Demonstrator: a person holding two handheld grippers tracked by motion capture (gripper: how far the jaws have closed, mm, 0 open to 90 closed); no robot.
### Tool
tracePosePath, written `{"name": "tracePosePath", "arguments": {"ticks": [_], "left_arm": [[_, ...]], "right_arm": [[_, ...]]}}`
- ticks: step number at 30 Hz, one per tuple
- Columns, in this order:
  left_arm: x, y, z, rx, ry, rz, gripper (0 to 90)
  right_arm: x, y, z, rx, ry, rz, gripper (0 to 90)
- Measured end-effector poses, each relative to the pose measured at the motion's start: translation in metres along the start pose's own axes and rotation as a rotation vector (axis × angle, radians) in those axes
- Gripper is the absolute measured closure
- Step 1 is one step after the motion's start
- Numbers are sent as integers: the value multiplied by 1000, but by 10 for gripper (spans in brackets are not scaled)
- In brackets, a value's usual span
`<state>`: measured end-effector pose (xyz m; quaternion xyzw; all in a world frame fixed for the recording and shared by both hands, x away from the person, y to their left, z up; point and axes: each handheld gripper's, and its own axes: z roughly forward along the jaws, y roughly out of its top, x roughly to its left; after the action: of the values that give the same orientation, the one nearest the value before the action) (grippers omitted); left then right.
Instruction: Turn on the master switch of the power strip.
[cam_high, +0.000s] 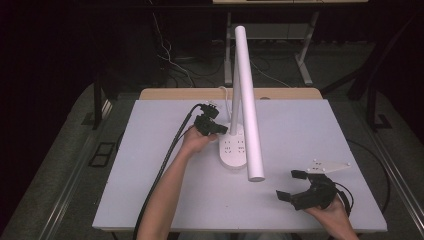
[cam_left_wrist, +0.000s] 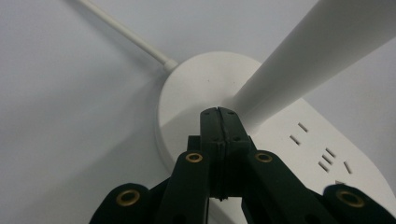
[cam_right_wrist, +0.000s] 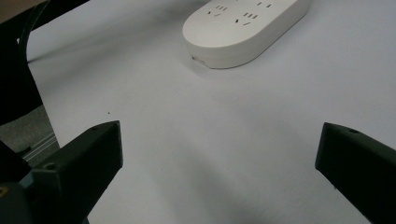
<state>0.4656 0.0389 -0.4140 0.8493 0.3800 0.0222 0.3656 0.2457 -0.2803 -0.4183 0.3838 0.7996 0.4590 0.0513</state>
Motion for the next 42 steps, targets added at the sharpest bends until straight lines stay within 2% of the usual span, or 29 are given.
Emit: {"name": "tracePosePath", "arguments": {"ticks": [2, 3, 6, 9, 12, 15, 22, 26, 27, 29, 31, 32, 34, 36, 37, 40, 42], "left_arm": [[-4, 1, 2, -3, 12, -3, 900], [-3, 1, 2, 6, 14, 15, 900], [-2, 0, 4, 1, 12, 1, 900], [-4, 1, 2, 39, 32, 11, 900], [-6, -1, 3, 25, 47, 9, 900], [-9, -4, 4, -10, 60, 6, 900], [-11, -5, 4, -12, 71, -1, 900], [-12, -5, 2, 9, 83, 25, 900], [-13, -6, 1, 19, 94, 53, 900], [-15, -6, 2, 9, 103, 49, 900], [-14, -6, 1, 13, 99, 46, 900], [-14, -6, 0, -5, 97, 25, 900], [-13, -6, -1, 3, 89, 29, 900], [-11, -7, -1, -15, 55, 13, 900], [-11, -7, -1, -24, 51, 3, 900], [-11, -8, 0, -34, 39, 4, 900], [-11, -7, -1, -28, 55, 20, 900]], "right_arm": [[1, 0, 1, 4, 0, -2, 2], [1, 0, 2, 3, -2, -8, 2], [3, 0, 2, 13, -4, -11, 1], [3, 0, 2, 9, -4, -13, 1], [2, 0, 1, 5, -6, -13, 1], [2, 0, 0, -1, -9, -16, 1], [3, 0, 0, 1, -12, -17, 2], [1, 0, 0, 0, -14, -9, 1], [0, 0, 0, -1, -14, -10, 1], [0, 0, 0, 0, -14, -12, 1], [0, 0, 0, 1, -16, -11, 1], [0, 0, 0, 1, -16, -10, 2], [0, 0, 0, 0, -16, -11, 2], [0, -1, 0, 1, -17, -6, 2], [-1, -1, -1, 2, -17, -3, 1], [-2, -1, 0, 3, -13, -6, 1], [-2, -1, 0, 4, -14, -10, 1]]}}
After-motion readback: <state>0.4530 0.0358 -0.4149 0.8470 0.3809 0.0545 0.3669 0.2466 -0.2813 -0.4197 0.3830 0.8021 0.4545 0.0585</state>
